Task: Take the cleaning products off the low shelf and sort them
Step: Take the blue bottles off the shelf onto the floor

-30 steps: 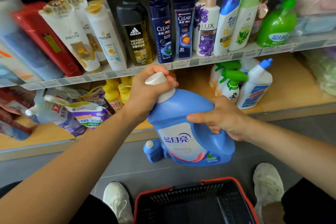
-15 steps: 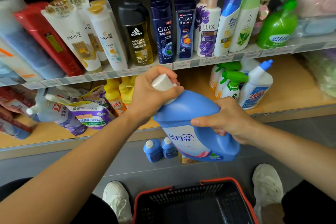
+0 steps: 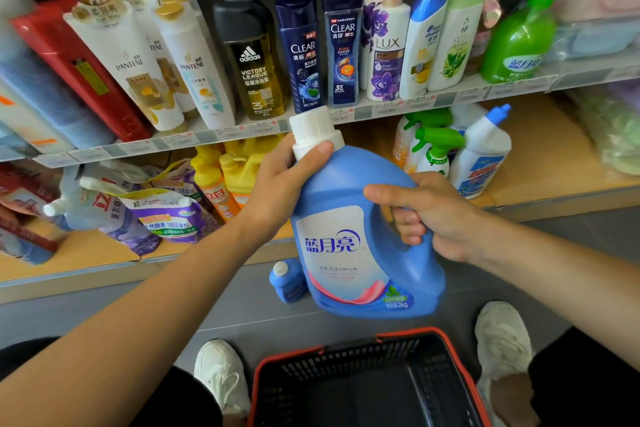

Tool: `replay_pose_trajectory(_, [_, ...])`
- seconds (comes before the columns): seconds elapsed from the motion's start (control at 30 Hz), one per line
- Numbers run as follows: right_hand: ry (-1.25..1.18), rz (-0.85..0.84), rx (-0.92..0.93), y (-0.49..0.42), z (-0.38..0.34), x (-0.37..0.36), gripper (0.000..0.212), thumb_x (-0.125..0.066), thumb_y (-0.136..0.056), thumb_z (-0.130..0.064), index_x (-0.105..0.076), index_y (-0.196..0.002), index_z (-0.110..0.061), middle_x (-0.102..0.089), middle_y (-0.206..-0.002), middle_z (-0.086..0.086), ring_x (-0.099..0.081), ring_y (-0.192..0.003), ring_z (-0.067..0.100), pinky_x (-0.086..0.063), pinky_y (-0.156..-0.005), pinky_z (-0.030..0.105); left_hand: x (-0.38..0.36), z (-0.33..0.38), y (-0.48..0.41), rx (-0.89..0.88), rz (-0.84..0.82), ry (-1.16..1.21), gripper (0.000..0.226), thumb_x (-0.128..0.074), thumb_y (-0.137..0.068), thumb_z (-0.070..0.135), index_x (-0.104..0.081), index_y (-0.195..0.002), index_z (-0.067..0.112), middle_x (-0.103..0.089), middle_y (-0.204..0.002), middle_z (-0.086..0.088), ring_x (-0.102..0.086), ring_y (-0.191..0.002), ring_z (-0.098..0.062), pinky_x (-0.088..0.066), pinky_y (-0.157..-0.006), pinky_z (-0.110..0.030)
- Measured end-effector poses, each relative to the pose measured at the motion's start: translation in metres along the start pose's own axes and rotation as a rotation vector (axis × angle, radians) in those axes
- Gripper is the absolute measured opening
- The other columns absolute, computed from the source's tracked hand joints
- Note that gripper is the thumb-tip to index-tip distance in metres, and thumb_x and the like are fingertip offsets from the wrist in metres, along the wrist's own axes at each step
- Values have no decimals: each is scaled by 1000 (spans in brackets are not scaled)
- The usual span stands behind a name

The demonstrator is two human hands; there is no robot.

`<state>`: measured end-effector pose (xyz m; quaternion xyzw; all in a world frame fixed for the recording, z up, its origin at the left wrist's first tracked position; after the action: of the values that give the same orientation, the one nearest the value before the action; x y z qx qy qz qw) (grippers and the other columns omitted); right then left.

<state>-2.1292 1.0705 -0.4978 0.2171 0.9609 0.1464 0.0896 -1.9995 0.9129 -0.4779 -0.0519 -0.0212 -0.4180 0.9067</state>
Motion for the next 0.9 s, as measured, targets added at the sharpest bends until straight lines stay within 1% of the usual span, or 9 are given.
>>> replay_pose_trajectory(0.1, [-18, 40, -1, 2, 0, -4, 50, -92, -53, -47, -48, -44, -26, -26, -48, -3, -21, -41, 14, -24, -41, 22, 2, -11, 1, 45, 18, -7, 43, -59, -92, 48, -64, -125, 22, -72, -121, 0, -67, -114, -17, -57, -95, -36])
replay_pose_trajectory(0.2, [-57, 103, 9, 6, -4, -3, 47, -88, -50, -50, -50, -41, -25, -26, -49, -3, -21, -42, 14, -23, -40, 23, 6, -35, 12, 280, -36, 40, 50, -61, -84, 65, -65, -122, 34, -73, -118, 10, -70, -108, -17, -58, -83, -35])
replay_pose_trajectory(0.27, [-81, 139, 19, 9, -9, 1, 42, -87, -49, -49, -53, -46, -25, -27, -49, -2, -22, -41, 14, -25, -40, 22, 7, -54, 24, 396, -136, 59, 52, -66, -78, 67, -68, -119, 35, -73, -118, 9, -70, -107, -19, -57, -86, -38])
replay_pose_trajectory(0.37, [-112, 178, 7, 15, -14, 9, 52, -87, -46, -51, -44, -57, -23, -27, -49, -3, -22, -41, 14, -25, -40, 22, -3, -78, 44, 463, -269, 60, 55, -70, -79, 59, -64, -127, 33, -70, -128, 6, -68, -116, -19, -52, -100, -41])
replay_pose_trajectory(0.47, [-175, 184, -52, 19, -15, 18, 59, -85, -45, -55, -38, -61, -22, -25, -48, -4, -23, -41, 14, -26, -41, 23, -14, -84, 59, 519, -320, 115, 55, -68, -82, 43, -59, -134, 27, -69, -131, 3, -65, -117, -19, -52, -96, -36])
replay_pose_trajectory(0.53, [-238, 175, -78, 20, -15, 25, 55, -83, -52, -54, -40, -63, -22, -25, -48, -5, -24, -40, 12, -26, -40, 22, -17, -83, 64, 555, -307, 228, 58, -64, -80, 27, -57, -137, 20, -66, -134, -8, -62, -115, -25, -50, -97, -42])
replay_pose_trajectory(0.67, [-437, 196, -117, 18, -9, 39, 37, -70, -85, -42, -47, -71, -17, -37, -50, -6, -35, -39, 8, -35, -38, 18, -19, -74, 74, 570, -298, 398, 72, -60, -71, 9, -51, -143, 8, -54, -144, -23, -54, -121, -35, -41, -108, -58])
replay_pose_trajectory(0.77, [-438, 228, -150, 19, 1, 48, 22, -61, -97, -24, -55, -80, -12, -52, -56, 0, -52, -45, 11, -50, -48, 23, -17, -68, 78, 555, -244, 493, 56, -62, -76, 13, -61, -132, 10, -63, -135, -16, -57, -120, -33, -50, -101, -52])
replay_pose_trajectory(0.9, [-161, 187, -255, 27, 16, 56, 3, -63, -93, -17, -64, -90, -16, -64, -76, 7, -66, -68, 17, -56, -68, 34, -1, -61, 75, 413, -159, 388, 55, -77, -73, 29, -68, -125, 16, -69, -122, -9, -64, -108, -25, -53, -94, -42])
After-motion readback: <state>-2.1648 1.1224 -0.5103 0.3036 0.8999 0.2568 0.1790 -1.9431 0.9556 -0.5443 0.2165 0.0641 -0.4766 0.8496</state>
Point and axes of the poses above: each hand's wrist, its own y-axis away from the middle knuckle, its own x-axis out of the back of the hand, z = x × y, the point moved 3 cm from there along -y, towards the middle knuckle
